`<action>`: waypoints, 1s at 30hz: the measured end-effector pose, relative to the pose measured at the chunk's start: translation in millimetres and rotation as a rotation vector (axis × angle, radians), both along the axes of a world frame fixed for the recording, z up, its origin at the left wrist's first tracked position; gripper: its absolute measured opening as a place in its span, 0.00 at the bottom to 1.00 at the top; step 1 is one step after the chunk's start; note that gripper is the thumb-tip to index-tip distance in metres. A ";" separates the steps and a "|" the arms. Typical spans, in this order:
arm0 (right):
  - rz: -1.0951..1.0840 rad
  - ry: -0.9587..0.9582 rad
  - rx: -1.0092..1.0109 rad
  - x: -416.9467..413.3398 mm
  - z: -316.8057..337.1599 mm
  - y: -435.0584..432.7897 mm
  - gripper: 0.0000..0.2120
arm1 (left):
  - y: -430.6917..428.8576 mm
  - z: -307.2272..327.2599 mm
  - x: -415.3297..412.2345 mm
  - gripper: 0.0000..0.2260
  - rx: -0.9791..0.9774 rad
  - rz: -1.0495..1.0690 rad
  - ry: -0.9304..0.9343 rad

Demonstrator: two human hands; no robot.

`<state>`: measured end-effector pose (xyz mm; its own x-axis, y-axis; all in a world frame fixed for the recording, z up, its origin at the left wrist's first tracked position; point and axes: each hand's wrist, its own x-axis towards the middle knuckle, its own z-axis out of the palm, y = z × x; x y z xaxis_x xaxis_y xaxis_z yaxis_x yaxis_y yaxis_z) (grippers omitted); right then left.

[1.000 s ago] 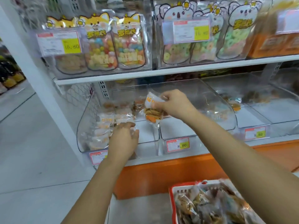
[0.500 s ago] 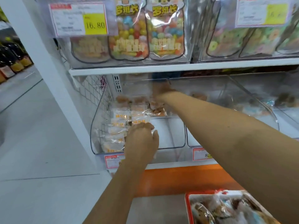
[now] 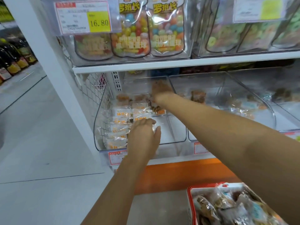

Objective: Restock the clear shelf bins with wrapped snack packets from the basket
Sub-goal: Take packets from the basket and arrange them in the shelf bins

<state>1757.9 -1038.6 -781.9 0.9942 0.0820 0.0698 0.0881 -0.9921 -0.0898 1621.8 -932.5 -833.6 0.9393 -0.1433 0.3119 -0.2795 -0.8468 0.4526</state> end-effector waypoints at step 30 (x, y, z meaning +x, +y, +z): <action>-0.228 0.736 0.023 -322.6 -137.9 -236.4 0.32 | -110.4 -109.7 -163.1 0.10 0.379 -0.475 0.807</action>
